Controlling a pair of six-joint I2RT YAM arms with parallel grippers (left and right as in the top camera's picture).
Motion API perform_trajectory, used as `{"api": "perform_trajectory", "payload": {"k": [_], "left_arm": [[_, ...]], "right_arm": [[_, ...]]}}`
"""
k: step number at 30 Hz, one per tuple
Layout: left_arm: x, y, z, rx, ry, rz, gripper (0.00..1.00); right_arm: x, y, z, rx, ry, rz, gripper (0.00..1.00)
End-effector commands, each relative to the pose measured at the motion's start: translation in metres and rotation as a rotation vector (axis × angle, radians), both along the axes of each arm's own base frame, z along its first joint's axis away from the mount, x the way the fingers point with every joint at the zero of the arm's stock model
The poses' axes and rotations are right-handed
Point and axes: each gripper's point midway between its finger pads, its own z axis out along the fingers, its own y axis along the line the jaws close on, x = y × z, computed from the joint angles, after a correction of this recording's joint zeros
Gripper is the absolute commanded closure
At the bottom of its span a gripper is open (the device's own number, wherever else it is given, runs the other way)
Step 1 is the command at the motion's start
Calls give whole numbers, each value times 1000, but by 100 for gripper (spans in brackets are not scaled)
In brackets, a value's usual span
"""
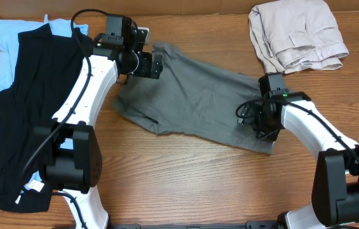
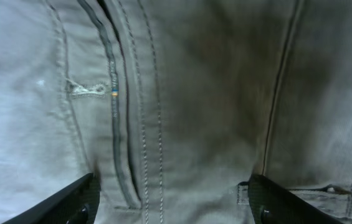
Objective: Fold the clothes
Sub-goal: 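Lower the folded edge and release, pressing the fold flat with both grippers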
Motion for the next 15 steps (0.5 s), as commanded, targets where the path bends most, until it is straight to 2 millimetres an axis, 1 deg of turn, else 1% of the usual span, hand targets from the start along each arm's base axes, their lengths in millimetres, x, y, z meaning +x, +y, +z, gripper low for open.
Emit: {"api": "perform_trajectory", "payload": {"k": [1, 3, 4, 6, 8, 10, 13, 15], "left_arm": [[0, 3, -14, 54, 6, -22, 0], [0, 0, -20, 56, 11, -32, 2], [0, -2, -24, 59, 18, -38, 4], [-1, -5, -36, 63, 42, -45, 5], [-3, -8, -51, 67, 73, -55, 7], [-8, -13, -68, 79, 111, -80, 9], [-16, -19, -89, 94, 160, -105, 13], [-20, -21, -98, 104, 183, -121, 16]], "right_arm": [[-2, 4, -10, 28, -4, 0, 18], [1, 6, -9, 37, -15, 1, 16], [2, 8, -8, 49, -20, 3, 14], [4, 11, -7, 69, -24, 7, 4], [5, 14, -4, 81, -25, 10, 0], [7, 14, 3, 81, -26, 11, 0], [15, 15, 22, 80, -51, 30, 0], [20, 15, 36, 81, -72, 37, 0]]}}
